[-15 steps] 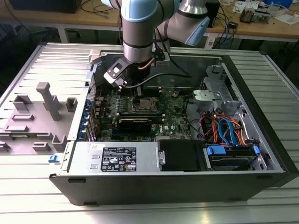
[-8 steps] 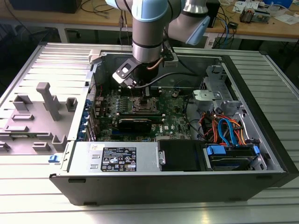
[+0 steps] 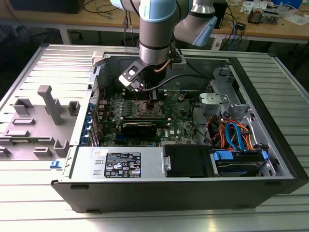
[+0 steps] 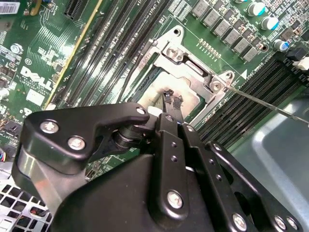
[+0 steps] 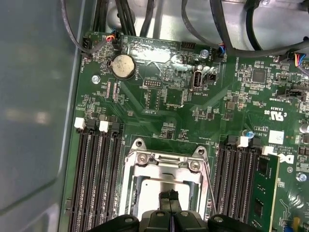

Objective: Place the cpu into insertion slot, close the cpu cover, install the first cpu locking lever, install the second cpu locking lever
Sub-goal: 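Close the cpu cover, then install the first cpu locking lever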

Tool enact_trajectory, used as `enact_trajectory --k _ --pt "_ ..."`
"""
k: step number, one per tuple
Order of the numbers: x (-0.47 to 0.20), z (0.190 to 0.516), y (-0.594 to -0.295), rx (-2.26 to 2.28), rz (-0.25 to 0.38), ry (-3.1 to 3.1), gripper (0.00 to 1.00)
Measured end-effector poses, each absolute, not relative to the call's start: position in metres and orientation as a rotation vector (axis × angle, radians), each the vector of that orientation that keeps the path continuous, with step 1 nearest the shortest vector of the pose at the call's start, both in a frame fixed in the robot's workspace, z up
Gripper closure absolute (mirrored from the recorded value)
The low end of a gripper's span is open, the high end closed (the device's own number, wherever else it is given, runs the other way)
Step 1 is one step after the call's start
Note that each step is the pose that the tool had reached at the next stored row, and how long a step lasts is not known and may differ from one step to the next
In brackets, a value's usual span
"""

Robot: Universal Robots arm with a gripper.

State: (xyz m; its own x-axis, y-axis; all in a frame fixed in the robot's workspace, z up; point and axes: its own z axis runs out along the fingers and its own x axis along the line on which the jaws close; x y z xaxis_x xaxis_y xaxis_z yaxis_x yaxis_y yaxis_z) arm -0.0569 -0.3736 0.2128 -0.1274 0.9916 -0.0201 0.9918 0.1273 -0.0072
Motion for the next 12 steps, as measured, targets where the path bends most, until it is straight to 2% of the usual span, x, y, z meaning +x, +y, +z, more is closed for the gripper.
enact_trajectory --k 12 --pt "-0.0569 0.2128 -0.3736 2.062 -0.046 2.343 0.89"
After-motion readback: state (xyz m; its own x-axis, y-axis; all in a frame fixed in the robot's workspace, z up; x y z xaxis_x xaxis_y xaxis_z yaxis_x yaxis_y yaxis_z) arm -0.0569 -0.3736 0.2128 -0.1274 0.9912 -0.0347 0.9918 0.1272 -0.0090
